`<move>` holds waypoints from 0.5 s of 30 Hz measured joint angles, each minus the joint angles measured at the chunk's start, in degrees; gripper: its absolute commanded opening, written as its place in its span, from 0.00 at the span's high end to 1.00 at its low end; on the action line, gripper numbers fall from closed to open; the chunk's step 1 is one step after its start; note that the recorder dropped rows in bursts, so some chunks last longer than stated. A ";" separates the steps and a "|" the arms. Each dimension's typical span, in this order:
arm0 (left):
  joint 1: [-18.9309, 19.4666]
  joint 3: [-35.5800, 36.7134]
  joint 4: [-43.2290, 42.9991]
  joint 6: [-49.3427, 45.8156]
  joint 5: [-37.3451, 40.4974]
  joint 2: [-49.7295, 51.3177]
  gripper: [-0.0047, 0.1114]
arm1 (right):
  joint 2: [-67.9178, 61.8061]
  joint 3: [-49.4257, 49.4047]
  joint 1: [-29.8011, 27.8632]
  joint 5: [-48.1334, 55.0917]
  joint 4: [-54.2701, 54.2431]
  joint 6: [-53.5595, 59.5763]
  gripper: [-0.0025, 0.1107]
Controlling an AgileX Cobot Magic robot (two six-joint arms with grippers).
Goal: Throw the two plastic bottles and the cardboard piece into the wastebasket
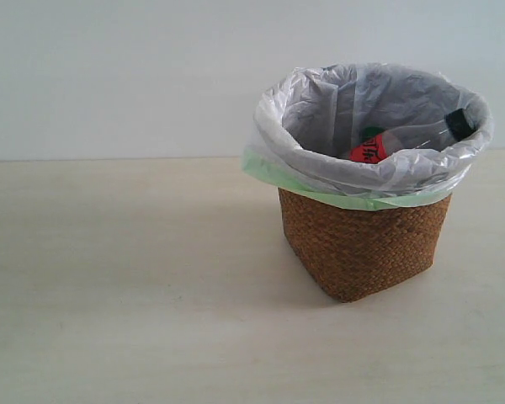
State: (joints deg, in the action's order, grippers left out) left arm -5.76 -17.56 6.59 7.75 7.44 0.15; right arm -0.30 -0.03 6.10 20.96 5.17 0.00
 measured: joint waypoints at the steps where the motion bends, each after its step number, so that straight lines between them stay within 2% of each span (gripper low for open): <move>1: 0.71 1.19 0.28 -0.31 -0.80 0.01 0.90 | 0.00 0.00 0.00 0.00 0.00 0.00 0.98; 7: 3.26 8.78 -0.35 -0.52 -5.42 -0.02 0.90 | 0.00 0.00 0.00 0.00 0.00 0.00 0.98; 15: 3.79 17.12 -4.97 -4.93 -9.04 -0.02 0.90 | 0.00 0.00 0.00 0.00 0.00 0.00 0.98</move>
State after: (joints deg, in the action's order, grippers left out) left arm -1.97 -0.44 1.62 2.83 -1.60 0.13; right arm -0.30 -0.03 6.10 20.96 5.17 0.00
